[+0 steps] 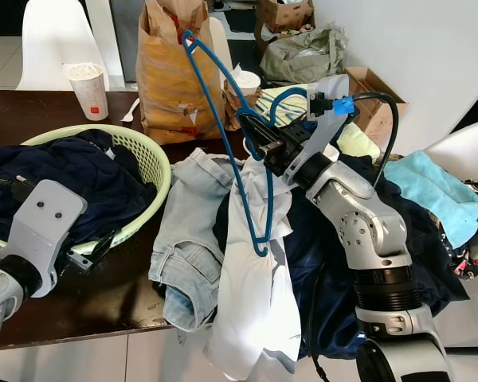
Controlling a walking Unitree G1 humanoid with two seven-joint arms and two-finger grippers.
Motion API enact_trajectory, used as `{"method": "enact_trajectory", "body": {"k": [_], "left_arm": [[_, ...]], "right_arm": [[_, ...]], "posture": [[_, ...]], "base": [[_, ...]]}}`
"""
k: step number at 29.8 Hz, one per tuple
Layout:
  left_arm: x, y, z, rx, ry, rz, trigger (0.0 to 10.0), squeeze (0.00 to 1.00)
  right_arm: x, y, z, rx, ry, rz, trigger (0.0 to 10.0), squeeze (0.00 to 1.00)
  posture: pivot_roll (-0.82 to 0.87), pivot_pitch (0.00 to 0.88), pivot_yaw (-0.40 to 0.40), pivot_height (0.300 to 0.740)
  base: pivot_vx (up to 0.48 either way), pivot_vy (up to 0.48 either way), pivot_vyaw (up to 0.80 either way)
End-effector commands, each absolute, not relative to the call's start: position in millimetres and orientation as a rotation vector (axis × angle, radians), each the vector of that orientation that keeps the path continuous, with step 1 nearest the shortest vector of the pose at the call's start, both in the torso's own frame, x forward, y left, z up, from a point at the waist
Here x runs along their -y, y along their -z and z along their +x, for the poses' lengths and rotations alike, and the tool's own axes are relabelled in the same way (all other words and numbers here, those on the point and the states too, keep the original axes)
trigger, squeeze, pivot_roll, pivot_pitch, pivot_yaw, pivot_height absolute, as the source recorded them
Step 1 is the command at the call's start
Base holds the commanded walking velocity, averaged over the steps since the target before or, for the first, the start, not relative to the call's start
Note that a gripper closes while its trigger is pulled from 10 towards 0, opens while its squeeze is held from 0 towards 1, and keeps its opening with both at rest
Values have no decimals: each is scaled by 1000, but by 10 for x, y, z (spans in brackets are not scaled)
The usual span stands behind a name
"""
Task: Hang hanger
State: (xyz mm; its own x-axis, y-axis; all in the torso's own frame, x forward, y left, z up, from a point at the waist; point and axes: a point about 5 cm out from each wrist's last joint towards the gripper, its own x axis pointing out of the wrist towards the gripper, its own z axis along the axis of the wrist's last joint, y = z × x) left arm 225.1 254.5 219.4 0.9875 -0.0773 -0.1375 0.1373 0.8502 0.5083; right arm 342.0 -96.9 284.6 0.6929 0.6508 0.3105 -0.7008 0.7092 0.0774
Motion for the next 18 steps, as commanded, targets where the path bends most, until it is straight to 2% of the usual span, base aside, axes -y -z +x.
{"method": "enact_trajectory", "body": {"k": [1,10,14,18], "left_arm": [[-2581,-2196,2260,-90,67,542,10000,0],[-2507,-2387,2310,59,51,455,10000,0],[-2496,-2371,2318,54,54,448,10000,0],[-2545,-2146,2316,-81,46,451,10000,0]], "right_arm": [[1005,-2821,3412,258,-747,178,10000,0],[1006,-2826,3416,258,-747,177,10000,0],[1003,-2829,3417,258,-748,177,10000,0],[1013,-2836,3419,259,-743,176,10000,0]], "posture": [[17,170,-85,740],[18,175,-89,740],[18,175,-89,740],[14,178,-89,740]], "base": [[0,0,0],[0,0,0],[0,0,0],[0,0,0]]}}
